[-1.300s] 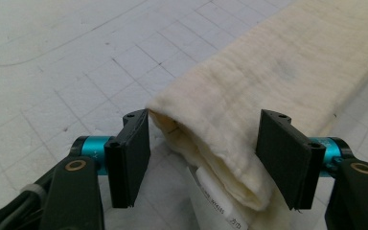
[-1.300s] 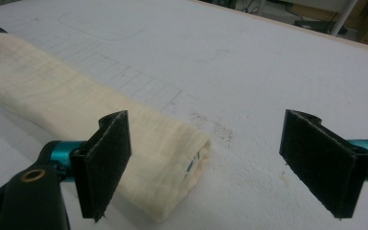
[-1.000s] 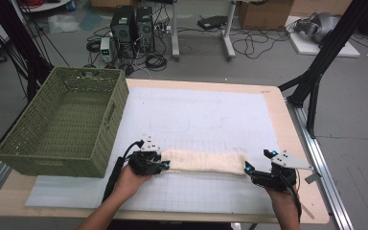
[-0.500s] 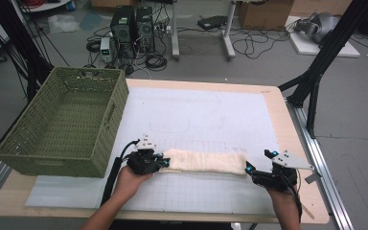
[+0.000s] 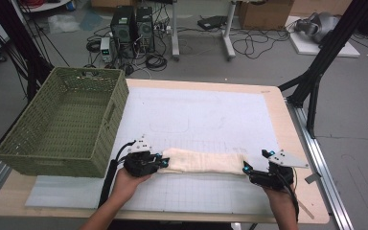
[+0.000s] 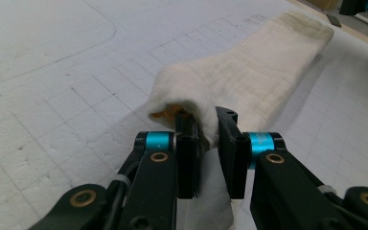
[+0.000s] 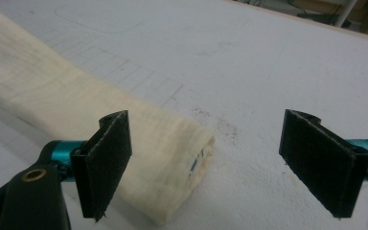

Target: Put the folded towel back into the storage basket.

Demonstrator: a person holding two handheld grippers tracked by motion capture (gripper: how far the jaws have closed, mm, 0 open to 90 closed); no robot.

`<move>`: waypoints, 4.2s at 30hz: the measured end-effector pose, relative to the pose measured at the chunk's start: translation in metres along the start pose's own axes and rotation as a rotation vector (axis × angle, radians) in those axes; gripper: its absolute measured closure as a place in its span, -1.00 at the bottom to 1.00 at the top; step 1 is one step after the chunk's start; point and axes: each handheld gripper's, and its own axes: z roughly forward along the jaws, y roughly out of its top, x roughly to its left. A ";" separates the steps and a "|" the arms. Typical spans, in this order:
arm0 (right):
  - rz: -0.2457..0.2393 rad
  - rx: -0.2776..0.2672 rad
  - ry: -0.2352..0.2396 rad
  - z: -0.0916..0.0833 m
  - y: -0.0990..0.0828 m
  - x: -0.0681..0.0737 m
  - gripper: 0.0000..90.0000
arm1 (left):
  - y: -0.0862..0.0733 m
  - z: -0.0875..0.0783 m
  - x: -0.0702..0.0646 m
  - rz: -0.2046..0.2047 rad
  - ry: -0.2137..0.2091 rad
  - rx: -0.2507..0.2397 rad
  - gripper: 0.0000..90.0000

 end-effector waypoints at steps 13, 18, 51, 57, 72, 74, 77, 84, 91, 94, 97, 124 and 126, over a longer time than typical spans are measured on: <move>0.001 0.149 0.067 0.032 -0.008 0.005 -0.51 | -0.006 0.000 0.001 0.043 0.021 0.009 0.76; -0.003 0.198 0.124 0.038 -0.011 0.005 -0.27 | -0.007 0.000 0.002 0.060 0.034 0.012 0.76; -0.054 0.068 0.255 0.031 0.010 0.006 0.77 | 0.008 -0.038 -0.002 0.068 0.051 -0.138 0.76; -0.046 0.027 0.269 0.034 0.018 0.006 0.77 | 0.009 -0.051 -0.005 0.066 0.051 -0.172 0.77; -0.088 -0.083 0.303 0.037 0.046 0.016 0.78 | 0.013 -0.084 -0.004 0.060 0.098 -0.243 0.77; -0.078 -0.100 0.313 0.038 0.050 0.016 0.78 | 0.013 -0.088 -0.004 0.063 0.109 -0.249 0.77; -0.084 -0.121 0.320 0.039 0.057 0.019 0.78 | 0.012 -0.095 -0.003 0.061 0.118 -0.264 0.77; -0.114 -0.152 0.324 0.048 0.081 0.026 0.78 | 0.013 -0.113 -0.001 0.067 0.142 -0.315 0.77; -0.155 -0.182 0.331 0.060 0.115 0.032 0.78 | 0.013 -0.130 0.003 0.063 0.168 -0.353 0.77; -0.167 -0.183 0.342 0.067 0.128 0.036 0.78 | 0.013 -0.138 0.004 0.060 0.182 -0.369 0.77; -0.176 -0.184 0.352 0.075 0.140 0.040 0.78 | 0.013 -0.146 0.004 0.058 0.197 -0.388 0.78; -0.291 -0.159 0.395 0.158 0.251 0.109 0.78 | 0.006 -0.215 0.023 0.004 0.332 -0.502 0.78; -0.301 -0.154 0.390 0.164 0.257 0.115 0.78 | 0.004 -0.217 0.025 0.011 0.325 -0.496 0.79</move>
